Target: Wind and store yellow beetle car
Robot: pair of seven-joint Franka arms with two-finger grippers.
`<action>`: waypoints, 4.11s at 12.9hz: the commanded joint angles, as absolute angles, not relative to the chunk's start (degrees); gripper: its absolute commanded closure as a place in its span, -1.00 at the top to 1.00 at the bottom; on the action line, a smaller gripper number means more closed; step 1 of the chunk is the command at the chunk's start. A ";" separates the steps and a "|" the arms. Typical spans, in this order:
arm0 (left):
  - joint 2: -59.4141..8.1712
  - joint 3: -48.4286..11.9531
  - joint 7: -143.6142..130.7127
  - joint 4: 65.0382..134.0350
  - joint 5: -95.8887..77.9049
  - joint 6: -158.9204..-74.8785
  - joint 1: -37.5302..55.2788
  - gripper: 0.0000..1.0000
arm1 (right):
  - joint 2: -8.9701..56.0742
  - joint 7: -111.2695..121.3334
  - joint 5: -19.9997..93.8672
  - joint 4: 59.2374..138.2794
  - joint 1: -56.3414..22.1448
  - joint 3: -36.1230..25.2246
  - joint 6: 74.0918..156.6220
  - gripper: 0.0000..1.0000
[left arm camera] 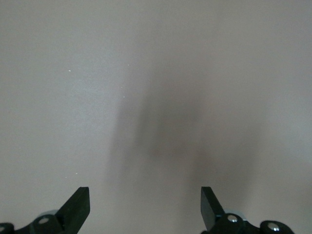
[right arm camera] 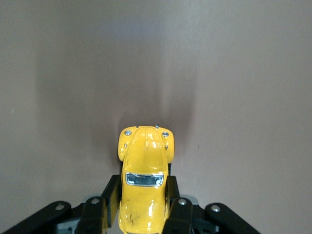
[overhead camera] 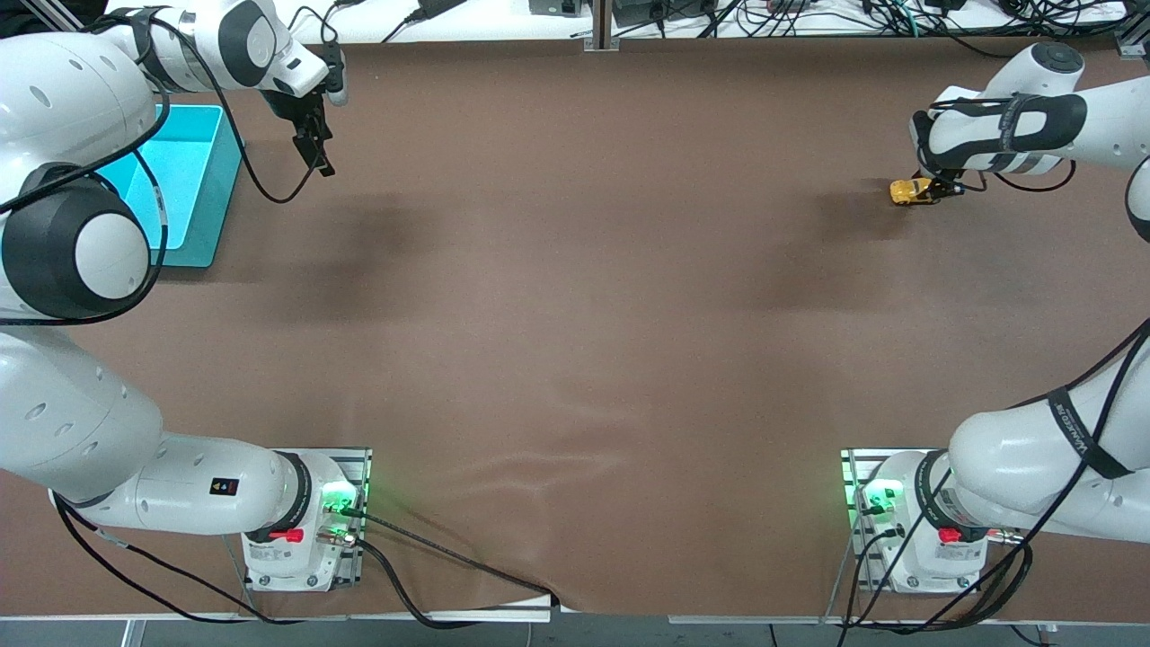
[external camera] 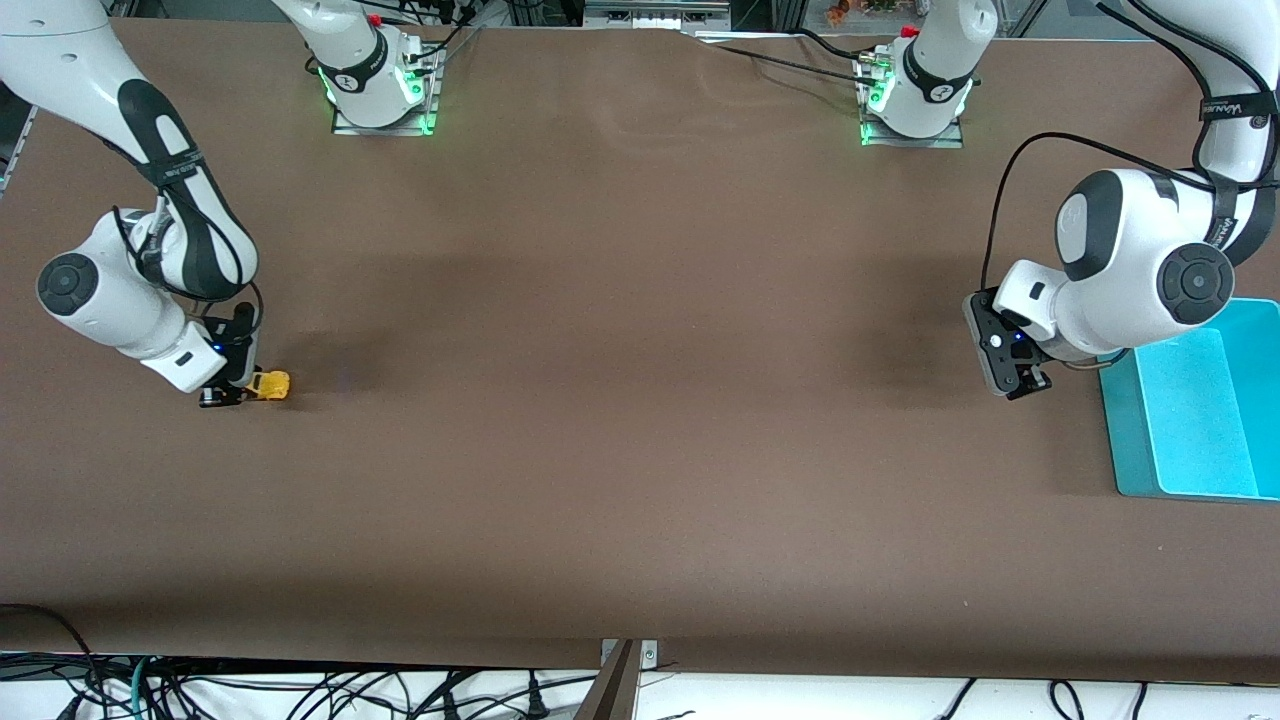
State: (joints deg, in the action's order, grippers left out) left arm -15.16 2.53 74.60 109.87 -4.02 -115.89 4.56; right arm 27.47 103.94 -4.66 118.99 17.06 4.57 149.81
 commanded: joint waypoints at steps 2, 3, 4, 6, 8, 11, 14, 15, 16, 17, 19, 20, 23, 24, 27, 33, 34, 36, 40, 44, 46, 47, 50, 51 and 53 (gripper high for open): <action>-13.18 2.37 75.59 111.88 -3.16 -116.89 4.48 1.00 | 31.90 106.79 -4.05 119.36 20.13 5.27 150.29 -0.11; -13.18 2.37 75.59 111.88 -3.16 -116.89 4.48 1.00 | 31.90 106.79 -3.26 119.18 20.13 6.32 150.21 -0.10; -13.18 2.37 75.59 111.88 -3.16 -116.89 4.48 1.00 | 31.90 106.70 -2.90 118.66 20.13 6.68 150.12 -0.06; -13.18 2.37 75.59 111.88 -3.16 -116.89 4.48 1.00 | 31.90 106.35 -2.81 118.39 20.13 7.46 149.94 0.38; -13.18 2.37 75.59 111.88 -3.16 -116.89 4.48 1.00 | 31.82 106.26 -2.11 117.60 20.13 8.26 149.59 1.00; -13.18 2.37 75.59 111.88 -3.16 -116.89 4.48 1.00 | 31.55 106.17 -1.49 117.25 20.13 9.32 148.71 1.00; -13.27 2.37 75.59 111.88 -3.16 -116.89 4.48 1.00 | 31.47 106.08 -1.41 117.07 20.13 9.40 148.10 1.00; -13.27 2.37 75.59 111.88 -3.16 -116.89 4.48 1.00 | 31.46 106.08 -1.49 117.07 20.13 9.40 148.10 1.00; -13.27 2.37 75.59 111.88 -3.25 -116.89 4.48 1.00 | 31.38 106.08 -1.41 117.07 20.13 9.40 148.10 1.00; -13.27 2.37 75.59 111.88 -3.16 -116.89 4.57 1.00 | 31.29 106.08 -1.41 117.07 20.13 9.40 148.01 1.00; -13.27 2.37 75.67 111.88 -3.16 -116.89 4.48 1.00 | 31.03 106.00 -1.41 117.07 20.13 9.40 147.92 1.00; -13.36 2.37 75.67 111.97 -3.08 -117.24 4.48 1.00 | 30.85 106.00 -1.41 116.90 20.13 9.58 147.83 1.00; -13.27 2.37 80.05 116.26 -3.16 -122.94 4.13 1.00 | 30.76 105.12 -1.41 114.88 20.13 10.11 144.68 1.00; -13.27 2.37 81.20 117.58 -3.16 -124.61 3.87 1.00 | 30.76 105.12 -1.41 114.61 20.13 10.37 144.32 1.00; -13.36 2.55 86.29 120.14 -3.16 -128.66 3.43 1.00 | 30.76 105.03 -1.41 114.26 20.13 10.46 143.96 1.00; -14.41 4.30 98.50 120.76 -2.90 -133.41 -1.04 1.00 | 30.15 104.24 -1.41 113.99 20.13 10.63 143.26 1.00; -15.20 5.18 100.70 120.76 -2.90 -134.11 -1.75 1.00 | 29.28 103.89 -1.41 113.91 20.13 11.07 142.74 1.00; -17.48 7.29 106.75 120.76 -2.81 -138.06 -2.72 1.00 | 26.99 101.27 -1.41 113.82 20.04 12.13 141.34 1.00; -22.23 8.34 110.39 120.85 -2.72 -143.52 -5.97 1.00 | 20.06 90.30 -1.67 113.12 19.78 13.01 137.48 1.00; -24.69 8.70 110.13 120.94 -3.34 -146.85 -7.38 1.00 | 11.27 76.85 -1.50 110.40 17.50 13.54 127.91 1.00; -25.40 8.70 109.86 120.94 -3.43 -148.09 -7.73 1.00 | 6.61 67.20 -1.49 109.87 16.36 13.54 122.98 1.00; -25.66 8.70 109.86 120.94 -3.51 -148.53 -7.82 1.00 | 4.76 61.23 -1.41 109.17 15.39 13.36 120.09 1.00; -27.15 8.70 109.86 121.03 -3.60 -151.42 -8.00 1.00 | 0.98 39.62 -1.41 106.36 12.84 13.18 111.47 1.00; -27.68 8.70 109.78 120.94 -4.73 -152.04 -8.00 1.00 | 0.01 33.37 -1.41 105.65 12.14 13.27 109.01 1.00; -28.39 8.70 109.86 120.94 -6.67 -152.84 -8.00 1.00 | -1.14 22.64 -1.41 103.29 10.91 13.18 103.91 1.00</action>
State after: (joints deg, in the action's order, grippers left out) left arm -27.75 8.91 109.37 120.87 -4.96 -151.28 -7.59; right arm -0.21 31.36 -2.05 105.70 11.95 13.51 108.49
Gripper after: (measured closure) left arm 0.000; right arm 0.000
